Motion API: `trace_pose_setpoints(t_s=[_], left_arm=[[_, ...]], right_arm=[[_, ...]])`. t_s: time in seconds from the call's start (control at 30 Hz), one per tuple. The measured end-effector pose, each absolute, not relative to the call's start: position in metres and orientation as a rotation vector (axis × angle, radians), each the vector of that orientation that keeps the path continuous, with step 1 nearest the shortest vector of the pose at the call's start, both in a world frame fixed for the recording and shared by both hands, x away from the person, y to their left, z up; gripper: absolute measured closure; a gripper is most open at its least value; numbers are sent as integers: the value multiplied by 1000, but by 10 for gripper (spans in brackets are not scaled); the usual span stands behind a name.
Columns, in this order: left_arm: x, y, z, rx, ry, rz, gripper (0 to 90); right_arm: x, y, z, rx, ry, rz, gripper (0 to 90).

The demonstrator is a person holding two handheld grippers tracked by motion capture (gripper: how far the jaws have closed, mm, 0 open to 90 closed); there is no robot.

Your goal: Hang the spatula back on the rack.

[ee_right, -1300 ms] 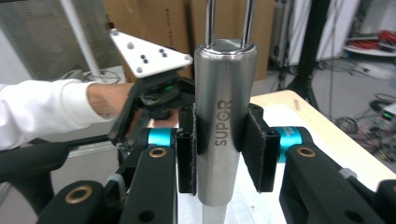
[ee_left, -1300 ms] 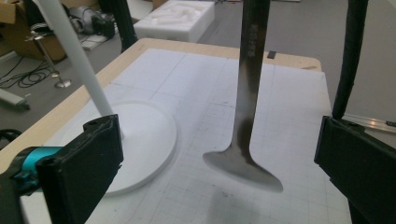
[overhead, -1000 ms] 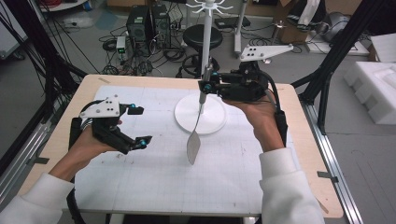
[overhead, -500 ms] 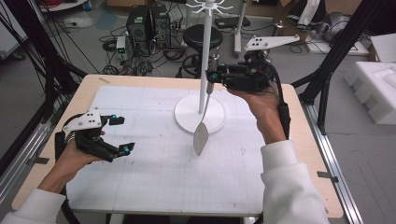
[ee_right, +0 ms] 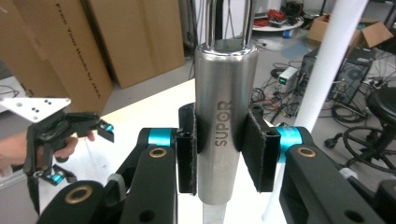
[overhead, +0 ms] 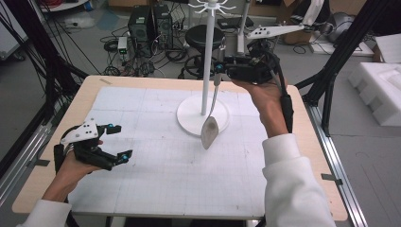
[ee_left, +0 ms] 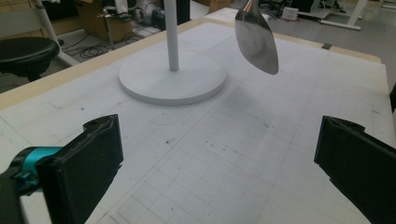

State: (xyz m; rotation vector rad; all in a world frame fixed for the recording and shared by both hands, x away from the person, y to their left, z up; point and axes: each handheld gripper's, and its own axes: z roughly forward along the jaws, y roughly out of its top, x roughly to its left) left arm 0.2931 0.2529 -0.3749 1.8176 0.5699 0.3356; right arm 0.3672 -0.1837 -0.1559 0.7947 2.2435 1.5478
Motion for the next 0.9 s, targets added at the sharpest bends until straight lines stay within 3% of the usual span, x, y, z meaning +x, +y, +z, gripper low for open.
trace_pose_setpoints(t_s=[0.9], left_arm=[[291,269,-391,1812,607,308,17]], right_arm=[[396,-171,-144,904,2193,1440,689]])
